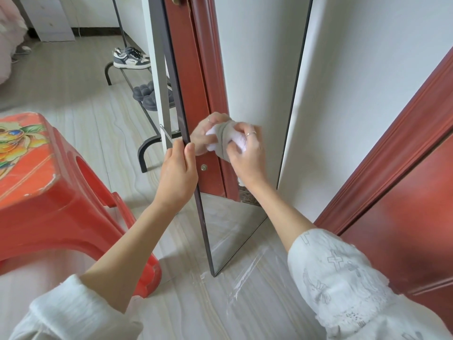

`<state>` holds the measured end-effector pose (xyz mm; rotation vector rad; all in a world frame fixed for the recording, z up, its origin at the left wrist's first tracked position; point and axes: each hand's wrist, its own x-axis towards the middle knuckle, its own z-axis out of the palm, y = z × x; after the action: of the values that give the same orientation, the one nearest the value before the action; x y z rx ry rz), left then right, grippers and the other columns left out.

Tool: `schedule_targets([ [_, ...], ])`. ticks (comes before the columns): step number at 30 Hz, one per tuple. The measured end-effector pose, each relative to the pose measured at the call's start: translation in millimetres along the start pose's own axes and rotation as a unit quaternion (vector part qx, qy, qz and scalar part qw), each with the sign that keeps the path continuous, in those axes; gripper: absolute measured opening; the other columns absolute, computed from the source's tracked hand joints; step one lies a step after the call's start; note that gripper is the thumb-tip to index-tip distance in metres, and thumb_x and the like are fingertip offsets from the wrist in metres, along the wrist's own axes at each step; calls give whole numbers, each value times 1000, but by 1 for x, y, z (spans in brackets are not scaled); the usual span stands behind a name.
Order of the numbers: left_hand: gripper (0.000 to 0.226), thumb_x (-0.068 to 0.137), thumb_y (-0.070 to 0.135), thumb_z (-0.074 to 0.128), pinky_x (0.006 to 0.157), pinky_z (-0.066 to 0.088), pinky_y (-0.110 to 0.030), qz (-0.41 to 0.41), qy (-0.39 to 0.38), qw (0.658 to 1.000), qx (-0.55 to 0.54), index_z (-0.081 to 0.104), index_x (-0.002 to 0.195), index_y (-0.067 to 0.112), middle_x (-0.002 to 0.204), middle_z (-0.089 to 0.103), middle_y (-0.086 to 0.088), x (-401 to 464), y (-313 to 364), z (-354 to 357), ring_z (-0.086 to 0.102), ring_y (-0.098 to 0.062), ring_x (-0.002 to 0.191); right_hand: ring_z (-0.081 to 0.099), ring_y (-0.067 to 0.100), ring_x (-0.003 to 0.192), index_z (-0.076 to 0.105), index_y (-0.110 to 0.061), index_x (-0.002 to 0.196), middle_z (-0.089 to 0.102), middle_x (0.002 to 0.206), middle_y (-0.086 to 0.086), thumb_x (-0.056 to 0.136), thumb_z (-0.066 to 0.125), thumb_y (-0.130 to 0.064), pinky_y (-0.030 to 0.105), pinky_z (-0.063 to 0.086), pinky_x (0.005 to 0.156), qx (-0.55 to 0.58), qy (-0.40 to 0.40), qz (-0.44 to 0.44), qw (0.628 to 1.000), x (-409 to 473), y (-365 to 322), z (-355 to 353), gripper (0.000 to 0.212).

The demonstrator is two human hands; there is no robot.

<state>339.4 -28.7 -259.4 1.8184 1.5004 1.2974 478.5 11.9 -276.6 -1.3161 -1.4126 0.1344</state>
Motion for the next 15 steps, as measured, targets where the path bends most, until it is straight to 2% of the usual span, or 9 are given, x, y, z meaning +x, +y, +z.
schedule_targets([
  [3,28,100,24,25,60,21,-25,-14,11,1000,-11,28,73,22,67,32,7,0,-1,2,33,-15,70,51,25,96,59,-1,105,54,102,12,82,54,-16,26,42,82,-28,-36,9,999,-38,27,12,28],
  [5,28,100,26,25,60,25,-27,-24,15,999,-22,27,72,24,67,32,7,-3,-2,6,33,-12,66,47,18,98,58,-5,109,51,104,4,84,53,-14,30,43,87,-58,-97,62,992,-69,47,15,27],
  [7,24,100,25,25,63,31,-29,-23,21,999,-36,31,77,19,69,34,7,-9,-4,9,35,-12,67,45,12,96,55,-9,115,47,107,0,85,53,-9,22,39,85,-49,-164,148,974,-94,60,13,31],
  [8,22,100,24,26,71,36,-31,-17,27,999,-35,36,83,15,75,41,6,-11,-7,11,41,-13,74,44,10,94,54,-10,117,47,110,1,84,53,-7,15,35,81,-47,-186,177,965,-102,64,11,32],
  [9,21,100,23,27,85,39,-34,-14,31,999,-28,42,94,11,90,49,3,-14,-12,13,46,-14,90,44,9,93,53,-10,117,48,112,3,84,53,-5,11,30,77,-48,-196,194,960,-105,67,9,33],
  [10,24,100,22,28,99,35,-34,-13,32,999,-21,45,108,7,111,50,-1,-17,-15,14,43,-14,110,44,10,93,53,-9,116,49,111,4,84,52,-4,9,29,75,-41,-195,205,958,-104,66,8,32],
  [11,29,100,21,28,105,30,-30,-15,32,999,-21,43,121,7,126,43,-4,-19,-17,13,36,-12,120,46,11,93,53,-10,114,50,110,3,83,52,-5,10,30,76,-25,-186,215,959,-99,64,7,31],
  [13,36,100,21,29,97,31,-15,-26,22,999,-39,36,135,15,123,39,-1,-24,-19,12,37,-2,111,49,13,93,54,-11,109,50,106,1,83,53,-8,15,36,74,16,-156,216,964,-84,51,7,27],
  [15,42,101,26,27,77,31,1,-52,-9,996,-72,25,143,25,110,46,13,-29,-17,13,44,9,94,53,12,92,56,-15,106,51,103,-1,84,58,-14,15,41,74,50,-123,180,975,-72,36,7,22],
])
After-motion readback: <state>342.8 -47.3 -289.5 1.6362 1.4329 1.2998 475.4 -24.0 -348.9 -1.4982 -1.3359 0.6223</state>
